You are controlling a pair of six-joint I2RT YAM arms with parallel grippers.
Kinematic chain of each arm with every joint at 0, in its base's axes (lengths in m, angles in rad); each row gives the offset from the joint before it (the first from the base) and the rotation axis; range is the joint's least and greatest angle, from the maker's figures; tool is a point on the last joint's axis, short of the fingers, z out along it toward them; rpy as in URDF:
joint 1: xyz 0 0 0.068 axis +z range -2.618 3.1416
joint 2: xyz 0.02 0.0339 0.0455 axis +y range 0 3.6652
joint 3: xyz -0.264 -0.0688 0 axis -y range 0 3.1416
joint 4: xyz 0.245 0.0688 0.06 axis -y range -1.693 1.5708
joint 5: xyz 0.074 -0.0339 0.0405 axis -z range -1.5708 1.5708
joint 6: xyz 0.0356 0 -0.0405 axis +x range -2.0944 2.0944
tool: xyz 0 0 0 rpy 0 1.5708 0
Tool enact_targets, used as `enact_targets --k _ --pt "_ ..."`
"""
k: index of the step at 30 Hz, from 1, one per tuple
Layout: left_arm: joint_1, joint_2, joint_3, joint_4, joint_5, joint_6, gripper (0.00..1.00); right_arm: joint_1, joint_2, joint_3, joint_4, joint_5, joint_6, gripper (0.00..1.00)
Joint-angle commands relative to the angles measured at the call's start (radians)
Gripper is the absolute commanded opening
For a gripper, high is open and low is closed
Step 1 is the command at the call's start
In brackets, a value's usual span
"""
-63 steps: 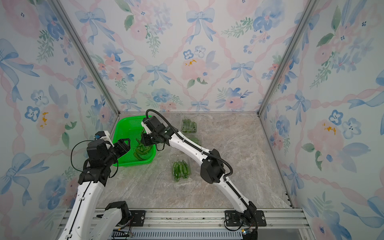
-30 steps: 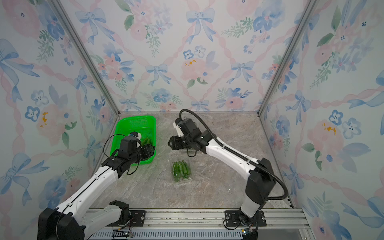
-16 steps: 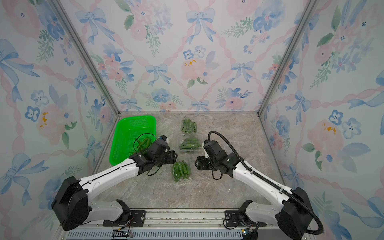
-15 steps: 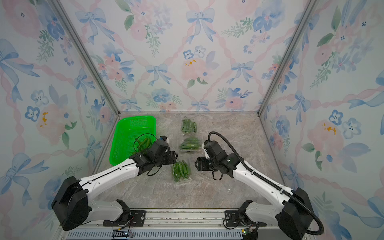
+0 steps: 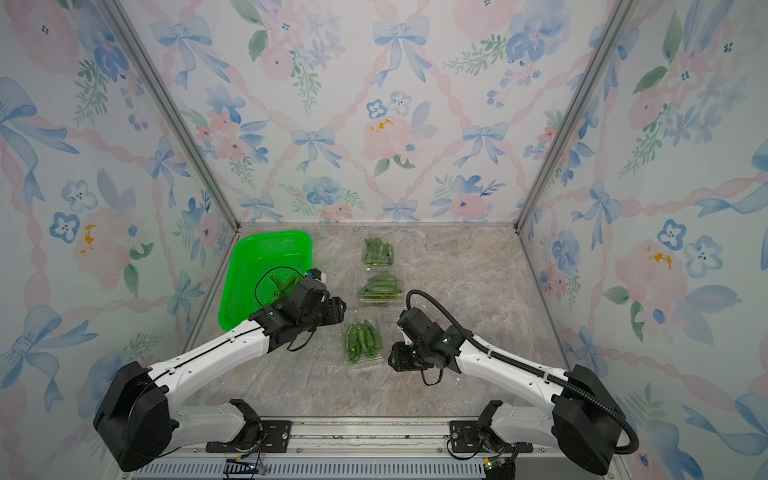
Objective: Take small green peppers out of containers
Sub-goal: Move the packing box to the center of the board.
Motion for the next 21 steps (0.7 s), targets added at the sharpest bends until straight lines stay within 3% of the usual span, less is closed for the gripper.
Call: enact_targets --k 1,11,21 --pt "0.005 -0.004 -0.021 0.010 0.010 0.004 0.63 0.007 0.049 -0.027 0.050 0.004 0.023 0.46" --pt "0.005 -0.010 -0.023 0.019 0.026 0.004 0.63 -0.109 0.144 0.011 0.025 0.038 -0.056 0.46" --pt "0.006 -0.020 -0.035 0.021 0.037 -0.005 0.63 -0.368 0.174 0.061 -0.017 0.043 -0.168 0.49"
